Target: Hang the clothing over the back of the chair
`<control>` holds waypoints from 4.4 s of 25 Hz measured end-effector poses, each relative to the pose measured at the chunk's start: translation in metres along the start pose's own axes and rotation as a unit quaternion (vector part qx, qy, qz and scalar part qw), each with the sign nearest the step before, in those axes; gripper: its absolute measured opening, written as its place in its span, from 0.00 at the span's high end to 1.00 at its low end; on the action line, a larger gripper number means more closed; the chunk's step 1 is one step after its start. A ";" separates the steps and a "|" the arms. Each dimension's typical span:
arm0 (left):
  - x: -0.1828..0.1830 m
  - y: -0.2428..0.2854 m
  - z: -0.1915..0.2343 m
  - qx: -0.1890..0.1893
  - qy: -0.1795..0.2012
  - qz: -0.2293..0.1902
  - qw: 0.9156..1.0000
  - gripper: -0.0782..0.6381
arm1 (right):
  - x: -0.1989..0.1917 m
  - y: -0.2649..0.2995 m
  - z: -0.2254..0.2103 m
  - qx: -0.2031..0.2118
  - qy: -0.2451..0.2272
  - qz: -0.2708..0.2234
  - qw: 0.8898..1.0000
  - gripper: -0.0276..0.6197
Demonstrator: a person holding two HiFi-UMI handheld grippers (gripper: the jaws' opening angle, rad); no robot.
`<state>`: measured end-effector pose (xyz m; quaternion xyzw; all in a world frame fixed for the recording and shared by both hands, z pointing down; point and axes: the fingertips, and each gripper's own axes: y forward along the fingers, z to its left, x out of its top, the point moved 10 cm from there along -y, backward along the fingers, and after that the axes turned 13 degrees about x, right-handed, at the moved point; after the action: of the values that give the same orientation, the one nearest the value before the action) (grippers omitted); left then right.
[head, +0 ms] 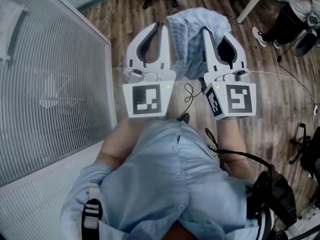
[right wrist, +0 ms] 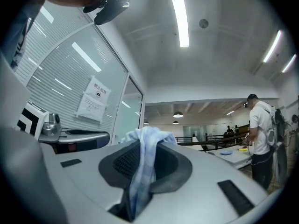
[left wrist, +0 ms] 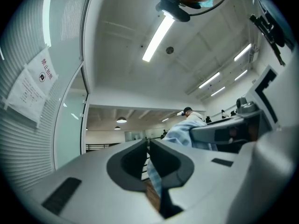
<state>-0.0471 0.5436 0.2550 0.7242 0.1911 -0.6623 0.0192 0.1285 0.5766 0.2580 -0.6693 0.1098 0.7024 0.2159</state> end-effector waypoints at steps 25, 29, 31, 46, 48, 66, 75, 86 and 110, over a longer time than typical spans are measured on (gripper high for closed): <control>-0.092 0.210 0.140 0.027 -0.007 -0.027 0.999 0.85 | -0.049 0.244 -0.043 0.012 -0.044 -0.041 0.998 0.85; -0.096 0.250 0.165 0.025 -0.010 -0.022 0.999 0.85 | -0.041 0.297 -0.062 0.010 -0.048 -0.046 0.998 0.85; -0.098 0.268 0.172 0.027 -0.019 -0.027 0.999 0.85 | -0.040 0.320 -0.070 0.015 -0.053 -0.043 0.998 0.85; -0.142 0.407 0.184 0.043 -0.007 -0.017 0.999 0.85 | -0.075 0.430 -0.158 0.023 -0.054 -0.034 0.998 0.85; -0.143 0.435 0.185 0.045 -0.004 -0.017 0.999 0.85 | -0.076 0.450 -0.176 0.025 -0.054 -0.031 0.998 0.85; -0.156 0.647 0.179 0.079 0.014 -0.019 0.997 0.85 | -0.069 0.620 -0.333 0.071 -0.060 -0.052 0.994 0.85; -0.184 0.715 0.204 0.092 0.012 -0.022 0.995 0.85 | -0.081 0.688 -0.367 0.075 -0.063 -0.058 0.993 0.85; -0.201 0.832 0.263 0.076 0.005 -0.045 0.996 0.85 | -0.045 0.801 -0.403 0.051 -0.099 -0.101 0.989 0.85; -0.214 0.990 0.339 0.038 -0.032 -0.028 0.998 0.85 | -0.066 1.014 -0.510 0.074 -0.026 0.110 0.991 0.64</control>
<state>-0.0813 -0.5222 0.1975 0.6974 0.1849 -0.6921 -0.0207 0.1274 -0.5548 0.1455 -0.6166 0.2289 0.7291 0.1893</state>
